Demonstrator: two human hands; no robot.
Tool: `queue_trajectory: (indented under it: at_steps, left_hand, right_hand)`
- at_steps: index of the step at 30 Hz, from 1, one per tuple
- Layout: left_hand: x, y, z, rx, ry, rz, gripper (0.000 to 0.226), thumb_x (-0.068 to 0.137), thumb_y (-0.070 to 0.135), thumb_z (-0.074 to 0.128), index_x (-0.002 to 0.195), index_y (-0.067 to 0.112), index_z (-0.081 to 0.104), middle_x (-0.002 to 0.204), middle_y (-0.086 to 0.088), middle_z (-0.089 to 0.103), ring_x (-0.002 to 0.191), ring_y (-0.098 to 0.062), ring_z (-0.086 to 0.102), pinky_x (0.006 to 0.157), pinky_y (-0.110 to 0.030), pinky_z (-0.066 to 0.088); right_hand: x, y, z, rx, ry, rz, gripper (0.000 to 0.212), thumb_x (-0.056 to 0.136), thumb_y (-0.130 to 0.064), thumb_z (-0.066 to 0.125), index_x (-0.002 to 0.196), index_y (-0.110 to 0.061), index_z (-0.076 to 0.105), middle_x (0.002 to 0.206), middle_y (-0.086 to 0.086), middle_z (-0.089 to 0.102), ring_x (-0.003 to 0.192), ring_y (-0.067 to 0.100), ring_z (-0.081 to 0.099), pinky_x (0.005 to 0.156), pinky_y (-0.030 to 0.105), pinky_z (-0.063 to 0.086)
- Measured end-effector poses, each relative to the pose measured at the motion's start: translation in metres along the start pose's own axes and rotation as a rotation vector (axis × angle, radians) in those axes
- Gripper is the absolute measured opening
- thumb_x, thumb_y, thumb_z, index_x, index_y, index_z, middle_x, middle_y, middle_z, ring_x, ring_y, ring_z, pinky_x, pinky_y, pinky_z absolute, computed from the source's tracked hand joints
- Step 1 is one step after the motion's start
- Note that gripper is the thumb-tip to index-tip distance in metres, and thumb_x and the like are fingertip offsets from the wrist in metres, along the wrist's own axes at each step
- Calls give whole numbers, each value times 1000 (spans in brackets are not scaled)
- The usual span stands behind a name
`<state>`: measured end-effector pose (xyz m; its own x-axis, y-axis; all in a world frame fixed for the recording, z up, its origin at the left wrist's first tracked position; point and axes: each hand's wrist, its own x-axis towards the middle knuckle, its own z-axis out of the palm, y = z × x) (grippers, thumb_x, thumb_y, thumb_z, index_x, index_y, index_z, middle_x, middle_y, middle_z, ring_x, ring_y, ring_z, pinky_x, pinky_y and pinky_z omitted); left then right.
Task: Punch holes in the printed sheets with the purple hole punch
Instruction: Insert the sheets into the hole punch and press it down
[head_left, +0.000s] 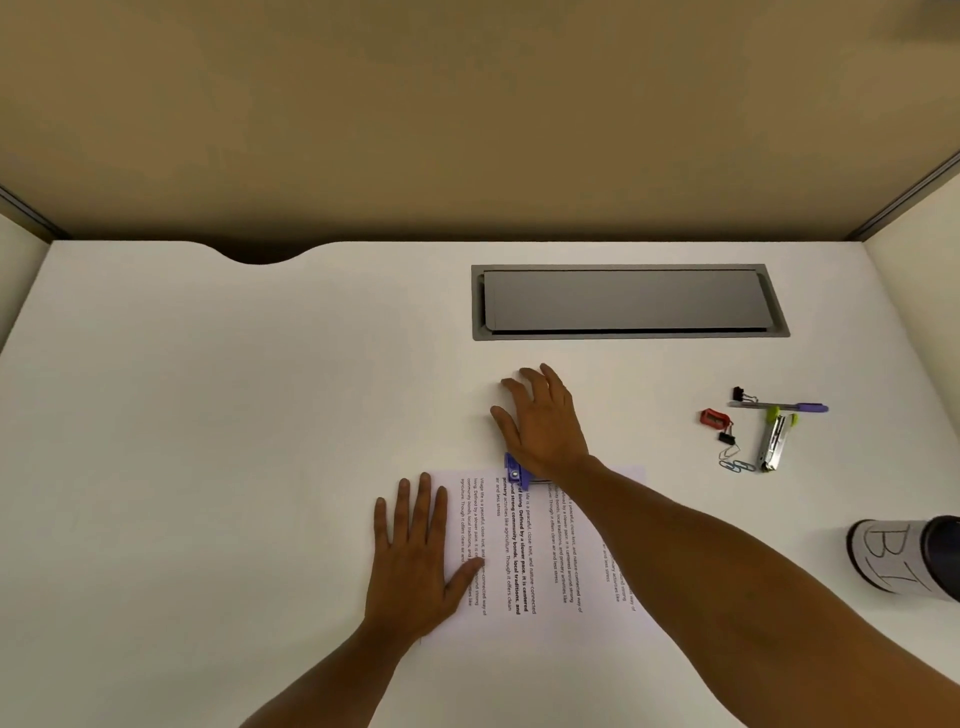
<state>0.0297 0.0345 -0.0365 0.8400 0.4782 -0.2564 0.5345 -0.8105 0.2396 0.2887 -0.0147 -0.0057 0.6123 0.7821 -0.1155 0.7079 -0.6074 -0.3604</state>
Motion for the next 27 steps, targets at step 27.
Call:
queue_trajectory:
  at_steps: [27]
  left_hand:
    - [0,-3,8,12,27,10,100,86,79,36,158,14,13,168,-11,6,155,-36,5,122,-62,10]
  right_hand:
    - [14,13,23,-133,-52,17,71,96,-65,25,156,-27,16,167,6,7,155,30,3,125,47,5]
